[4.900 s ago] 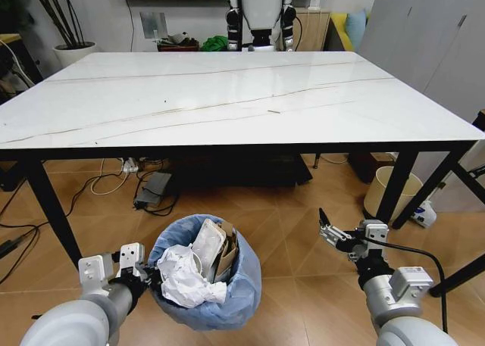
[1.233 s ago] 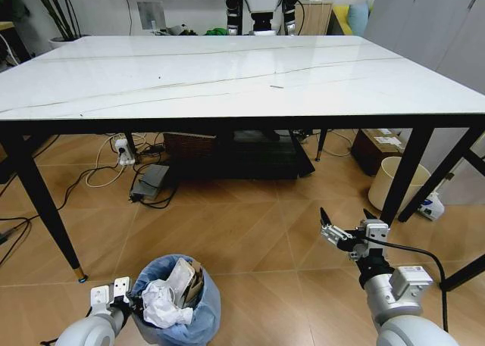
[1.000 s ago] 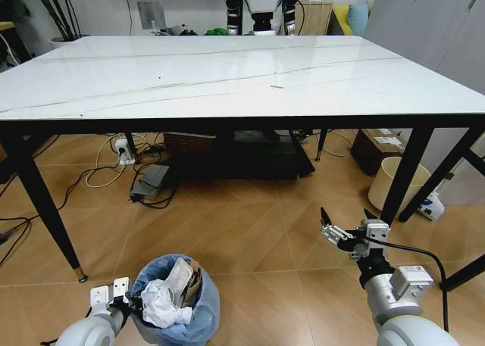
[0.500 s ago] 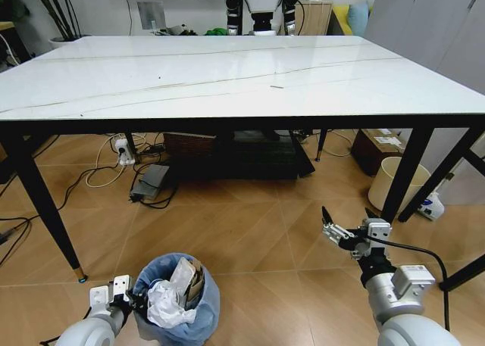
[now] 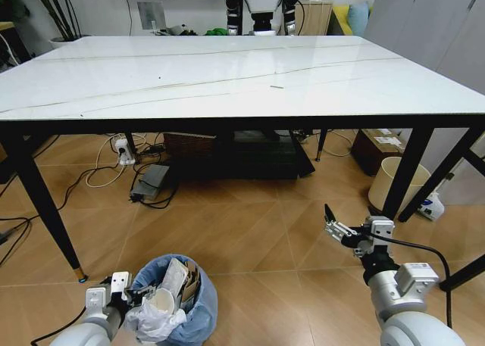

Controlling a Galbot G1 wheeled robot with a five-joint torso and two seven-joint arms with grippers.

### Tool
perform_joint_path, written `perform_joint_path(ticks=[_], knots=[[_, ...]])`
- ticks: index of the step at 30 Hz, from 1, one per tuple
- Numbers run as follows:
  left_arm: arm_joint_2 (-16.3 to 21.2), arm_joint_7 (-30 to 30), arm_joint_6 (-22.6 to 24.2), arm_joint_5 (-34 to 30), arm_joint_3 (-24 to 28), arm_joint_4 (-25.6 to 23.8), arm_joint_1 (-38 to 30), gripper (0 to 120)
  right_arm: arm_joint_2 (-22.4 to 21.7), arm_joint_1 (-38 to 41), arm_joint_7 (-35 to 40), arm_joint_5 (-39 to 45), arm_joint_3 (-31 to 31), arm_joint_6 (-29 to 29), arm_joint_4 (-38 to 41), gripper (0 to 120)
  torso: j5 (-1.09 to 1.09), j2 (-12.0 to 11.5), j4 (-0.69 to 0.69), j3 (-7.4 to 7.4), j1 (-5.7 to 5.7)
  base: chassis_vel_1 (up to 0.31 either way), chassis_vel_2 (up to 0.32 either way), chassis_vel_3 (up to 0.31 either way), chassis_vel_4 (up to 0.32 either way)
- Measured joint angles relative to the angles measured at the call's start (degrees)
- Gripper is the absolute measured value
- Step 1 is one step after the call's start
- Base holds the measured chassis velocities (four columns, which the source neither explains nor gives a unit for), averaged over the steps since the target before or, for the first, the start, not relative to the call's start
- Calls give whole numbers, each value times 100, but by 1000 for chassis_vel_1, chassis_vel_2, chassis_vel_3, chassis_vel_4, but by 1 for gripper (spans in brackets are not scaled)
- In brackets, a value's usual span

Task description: Pick up the trash bin and place the trash from the table into it.

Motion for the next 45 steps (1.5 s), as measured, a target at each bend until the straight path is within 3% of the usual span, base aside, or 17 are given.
perform_joint_path(ticks=[7, 13, 21, 30, 45], knots=[[30, -13, -317, 124, -71, -727, 12, 100, 75, -12, 17, 30, 10, -12, 42, 100, 0, 0, 0, 0, 0, 0, 0, 0, 0], [20, 17, -791, 833, -101, -1499, 51, 100, 265, -112, 135, -45, -186, -44, 90, 100, 1, 1, -1, 0, 0, 0, 0, 0, 0], [-52, 183, -1514, 1678, -193, -1934, 288, 100, 436, -118, 268, -27, -304, -139, 157, 100, 0, 1, 0, 0, 0, 0, 0, 0, 0], [-69, 291, -1750, 2198, -209, -1937, 332, 100, 498, -100, 295, -55, -302, -187, 178, 100, 0, 1, 0, 0, 0, 0, 0, 0, 0], [-70, 266, -1739, 2192, -204, -1911, 325, 100, 499, -96, 301, -71, -295, -198, 182, 100, 0, 1, 0, 0, 0, 0, 0, 0, 0]])
